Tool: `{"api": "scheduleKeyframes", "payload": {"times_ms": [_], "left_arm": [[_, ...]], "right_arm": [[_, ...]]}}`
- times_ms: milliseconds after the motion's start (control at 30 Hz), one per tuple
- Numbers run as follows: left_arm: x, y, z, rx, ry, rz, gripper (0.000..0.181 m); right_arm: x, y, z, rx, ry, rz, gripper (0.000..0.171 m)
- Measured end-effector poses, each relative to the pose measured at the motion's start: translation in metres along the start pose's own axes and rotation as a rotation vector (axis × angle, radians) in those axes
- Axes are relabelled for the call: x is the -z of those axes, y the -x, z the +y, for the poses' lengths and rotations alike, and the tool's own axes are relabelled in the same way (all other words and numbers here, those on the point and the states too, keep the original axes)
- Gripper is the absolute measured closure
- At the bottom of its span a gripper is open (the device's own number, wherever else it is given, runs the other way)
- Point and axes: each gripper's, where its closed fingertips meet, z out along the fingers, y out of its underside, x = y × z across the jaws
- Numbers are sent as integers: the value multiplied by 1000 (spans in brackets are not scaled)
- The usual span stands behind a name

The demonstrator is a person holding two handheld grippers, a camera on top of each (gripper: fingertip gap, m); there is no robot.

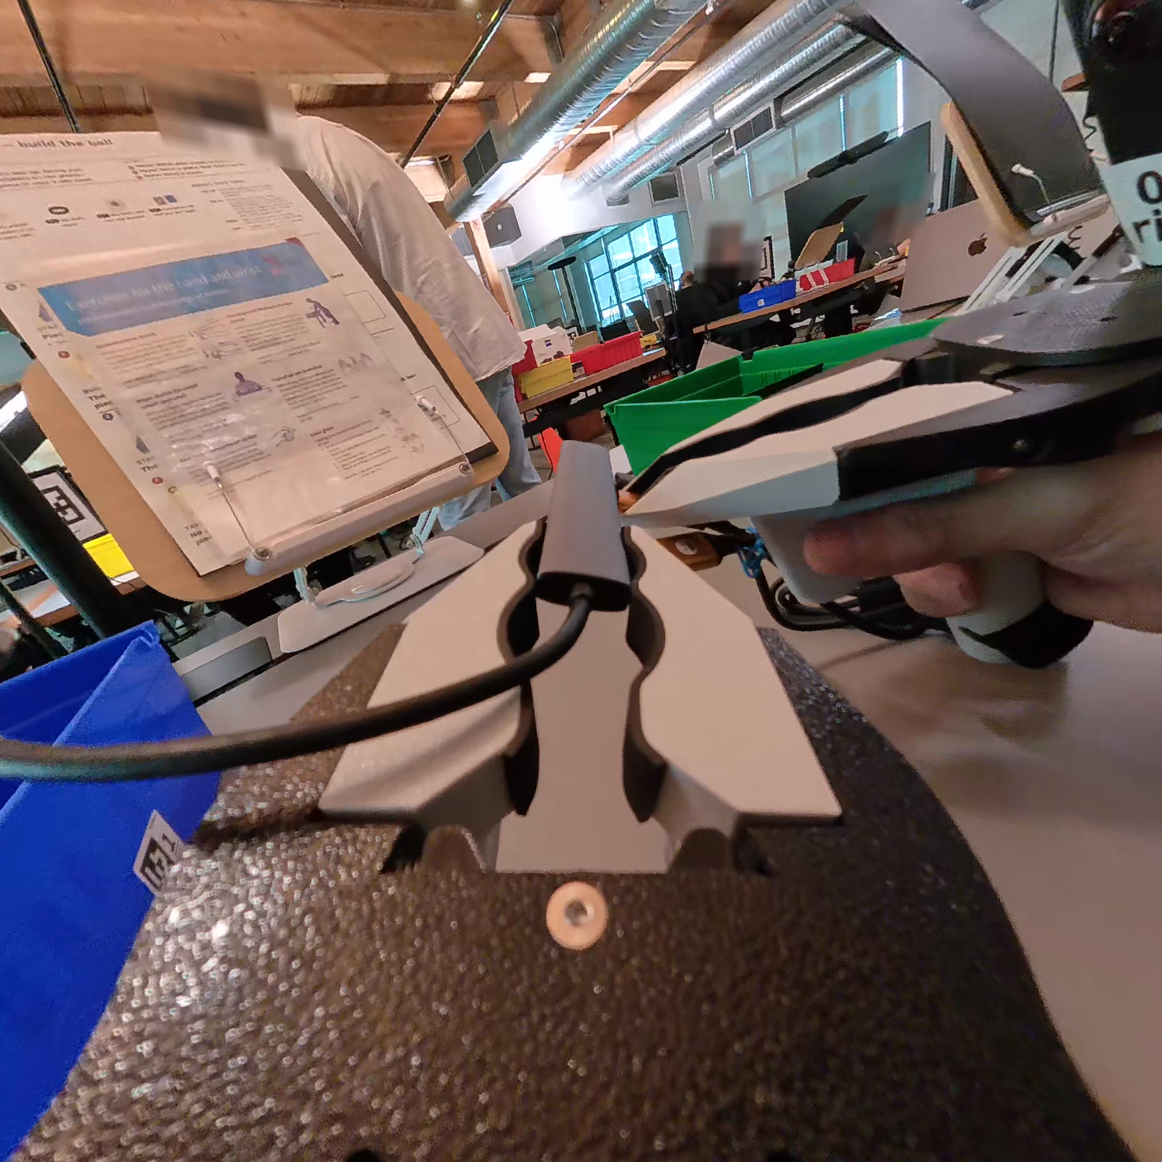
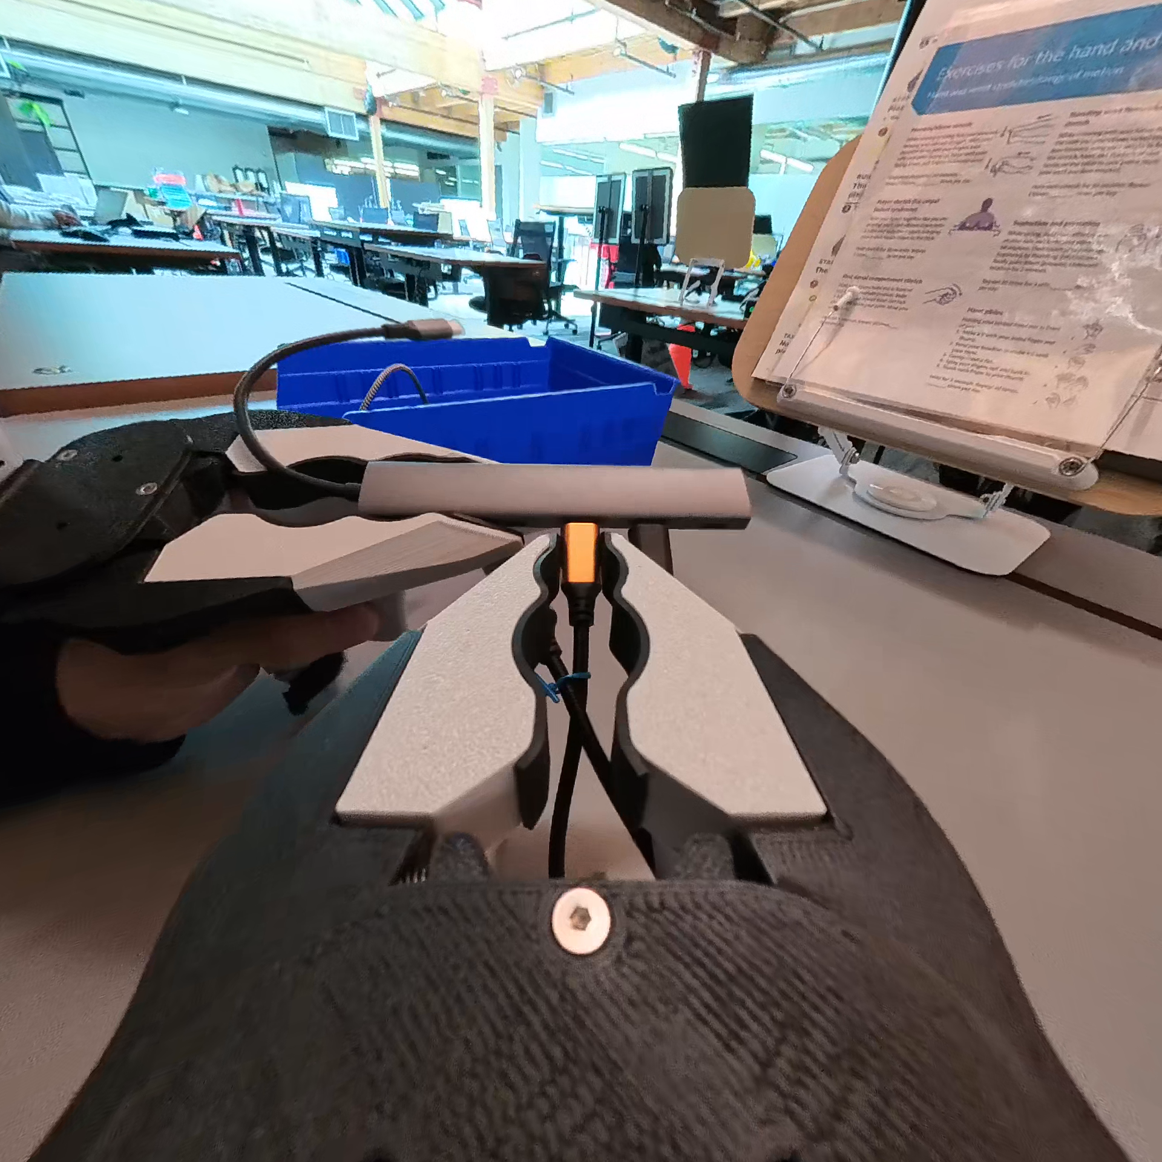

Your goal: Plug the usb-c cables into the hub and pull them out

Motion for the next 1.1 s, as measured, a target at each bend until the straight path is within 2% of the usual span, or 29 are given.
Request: {"api": "scheduleKeyframes", "payload": {"times_ms": [200,333,467,500,533,567,633,667,767,833,900,967,1100], "left_arm": [[-1,1,9,-23,67,-8,160],[0,-3,10,-91,92,-21,160],[-2,-5,11,-132,112,-40,160],[2,20,11,-122,120,-189,161],[8,46,7,-102,94,-266,160],[15,76,13,7,106,-349,160],[24,100,12,159,30,-370,161],[24,92,4,177,-24,-328,161],[9,53,-2,18,-18,-217,161],[5,43,2,19,-3,-175,161],[4,43,10,40,23,-157,161],[3,43,15,81,35,-137,161],[0,30,14,75,31,-73,161]], "right_arm": [[-1,0,14,-59,134,-55,160],[2,1,20,-13,170,-118,160],[4,-1,24,-132,182,-167,161],[8,-4,44,-106,303,-143,161],[13,-12,61,-34,390,-91,161],[18,-16,69,-19,414,-60,161],[23,-9,47,-117,291,-118,161],[27,-16,32,-132,242,-106,161],[52,-45,-21,69,137,-5,161],[81,-83,-53,204,96,167,161],[107,-123,-70,340,92,287,161],[123,-168,-62,359,196,355,160],[126,-238,-39,367,378,349,160]]}}
